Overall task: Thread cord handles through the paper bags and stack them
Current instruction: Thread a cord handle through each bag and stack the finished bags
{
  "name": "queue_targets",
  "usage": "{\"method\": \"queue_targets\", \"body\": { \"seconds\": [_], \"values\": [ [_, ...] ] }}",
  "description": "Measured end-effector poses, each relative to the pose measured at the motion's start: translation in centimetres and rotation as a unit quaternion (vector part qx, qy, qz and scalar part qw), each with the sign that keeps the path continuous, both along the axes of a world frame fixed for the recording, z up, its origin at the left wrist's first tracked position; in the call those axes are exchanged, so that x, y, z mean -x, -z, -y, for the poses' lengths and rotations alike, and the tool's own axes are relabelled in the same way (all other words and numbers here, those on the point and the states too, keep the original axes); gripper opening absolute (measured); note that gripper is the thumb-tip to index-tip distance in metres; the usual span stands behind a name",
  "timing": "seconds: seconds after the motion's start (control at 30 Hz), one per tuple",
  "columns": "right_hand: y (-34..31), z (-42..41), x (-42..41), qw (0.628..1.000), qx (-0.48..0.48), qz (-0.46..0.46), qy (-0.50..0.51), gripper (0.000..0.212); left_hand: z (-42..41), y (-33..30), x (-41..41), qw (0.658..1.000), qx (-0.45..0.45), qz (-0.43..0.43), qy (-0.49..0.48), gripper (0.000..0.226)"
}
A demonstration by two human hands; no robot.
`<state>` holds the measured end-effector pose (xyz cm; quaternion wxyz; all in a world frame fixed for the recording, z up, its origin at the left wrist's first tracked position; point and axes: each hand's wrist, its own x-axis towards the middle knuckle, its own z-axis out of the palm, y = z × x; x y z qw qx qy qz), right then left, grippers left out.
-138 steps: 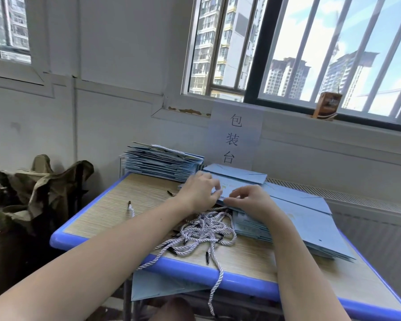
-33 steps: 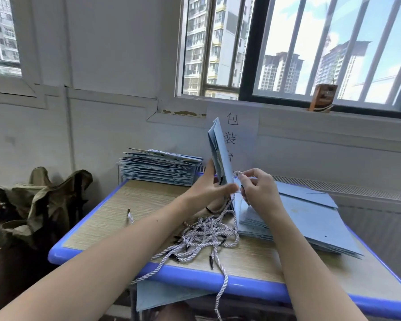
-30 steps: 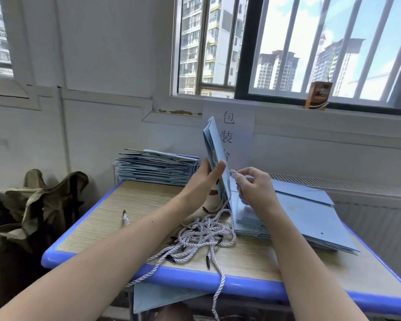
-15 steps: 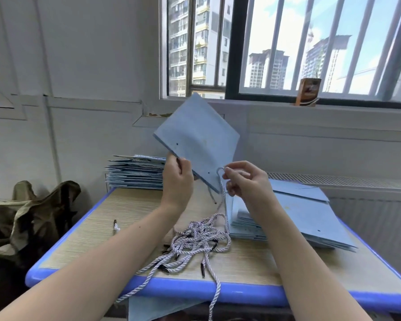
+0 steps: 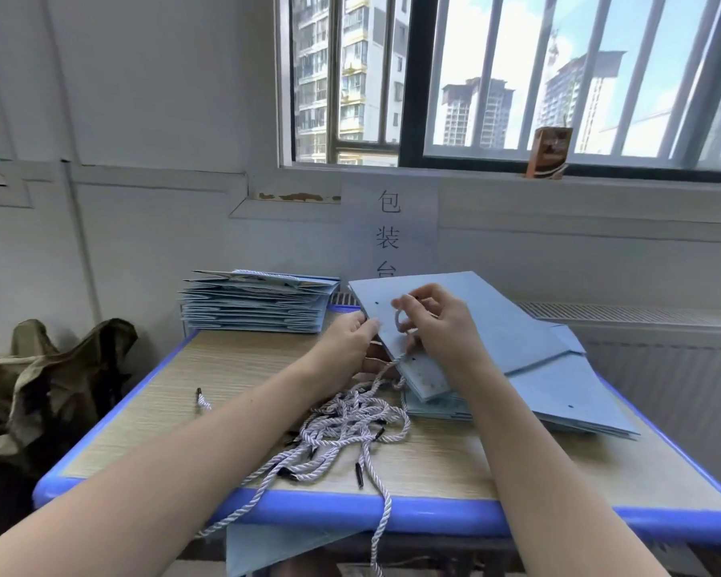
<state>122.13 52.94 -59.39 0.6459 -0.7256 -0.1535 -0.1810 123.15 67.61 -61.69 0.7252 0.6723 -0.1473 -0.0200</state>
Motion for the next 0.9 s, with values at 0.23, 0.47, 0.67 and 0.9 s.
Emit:
{"method": "queue_targets", "body": {
  "seconds": [0.23, 0.47, 0.67, 0.9],
  "values": [
    [0.3, 0.3, -0.3, 0.999, 0.022, -0.033, 0.011, 0.013, 0.1, 0.6, -0.9, 0.986, -0.103, 0.079, -0.104, 0.022],
    [1.1, 0.3, -1.2, 0.995, 0.059, -0.068, 0.046, 0.016, 0.5, -0.1, -0.5, 0.988, -0.063, -0.036, -0.136, 0.045],
    [1.5, 0.0, -1.9, 0.994, 0.026, -0.094, 0.055, 0.020, 1.8, -1.9, -1.1, 0.983, -0.017, -0.100, -0.153, 0.023],
    [1.8, 0.4, -3.0, 0.987, 0.030, -0.125, 0.098, 0.022, 3.1, -0.7, -3.5, 0.981, -0.049, -0.085, -0.167, 0.039]
  ]
}}
